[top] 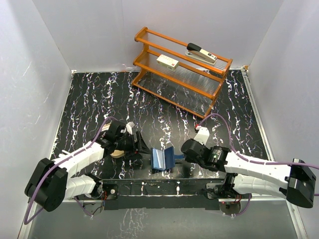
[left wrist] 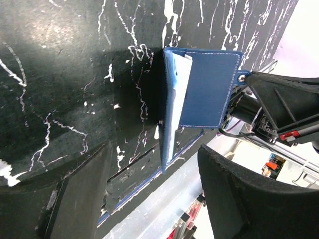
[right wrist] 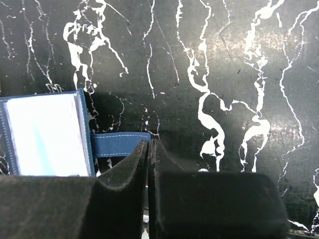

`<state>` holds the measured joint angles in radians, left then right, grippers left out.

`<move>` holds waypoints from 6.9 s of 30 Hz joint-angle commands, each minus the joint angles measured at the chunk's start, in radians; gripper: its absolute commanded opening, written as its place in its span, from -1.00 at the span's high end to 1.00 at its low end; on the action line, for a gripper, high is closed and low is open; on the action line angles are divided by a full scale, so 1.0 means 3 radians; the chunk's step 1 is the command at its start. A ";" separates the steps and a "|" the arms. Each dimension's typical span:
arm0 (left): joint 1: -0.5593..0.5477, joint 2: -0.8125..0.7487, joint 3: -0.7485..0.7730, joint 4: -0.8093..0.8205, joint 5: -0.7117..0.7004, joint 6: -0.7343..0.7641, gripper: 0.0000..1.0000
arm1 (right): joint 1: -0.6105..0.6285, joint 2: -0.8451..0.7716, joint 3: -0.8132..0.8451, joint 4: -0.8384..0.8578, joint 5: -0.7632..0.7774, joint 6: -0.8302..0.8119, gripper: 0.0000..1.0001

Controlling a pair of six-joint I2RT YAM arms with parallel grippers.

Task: Put the credit cards into the card holder
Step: Open the card holder at the center of the board.

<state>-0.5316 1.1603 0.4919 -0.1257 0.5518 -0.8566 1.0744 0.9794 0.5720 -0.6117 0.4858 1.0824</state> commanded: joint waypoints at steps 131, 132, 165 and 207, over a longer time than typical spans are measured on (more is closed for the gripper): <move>-0.0326 -0.0086 -0.0384 0.0902 -0.0131 -0.0489 1.00 | -0.0072 -0.0279 0.0540 0.0093 -0.0474 -0.0250 0.27; -0.0329 -0.0138 -0.0389 0.0869 -0.0157 -0.0485 1.00 | -0.0069 -0.0201 0.0683 0.0057 -0.0512 -0.0347 0.22; -0.0330 -0.0737 -0.0692 0.0615 -0.0345 -0.0687 1.00 | -0.0023 0.1398 0.0457 0.1713 -0.1942 -0.0958 -0.38; -0.0329 -0.0793 -0.0801 0.0760 -0.0280 -0.0788 1.00 | -0.0018 0.1478 0.0515 0.1070 -0.1296 -0.0783 -0.38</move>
<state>-0.6258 0.9390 0.2485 0.1009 0.4404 -1.0859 1.0676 1.4586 0.6964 -0.1535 -0.0425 0.8482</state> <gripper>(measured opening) 0.020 0.703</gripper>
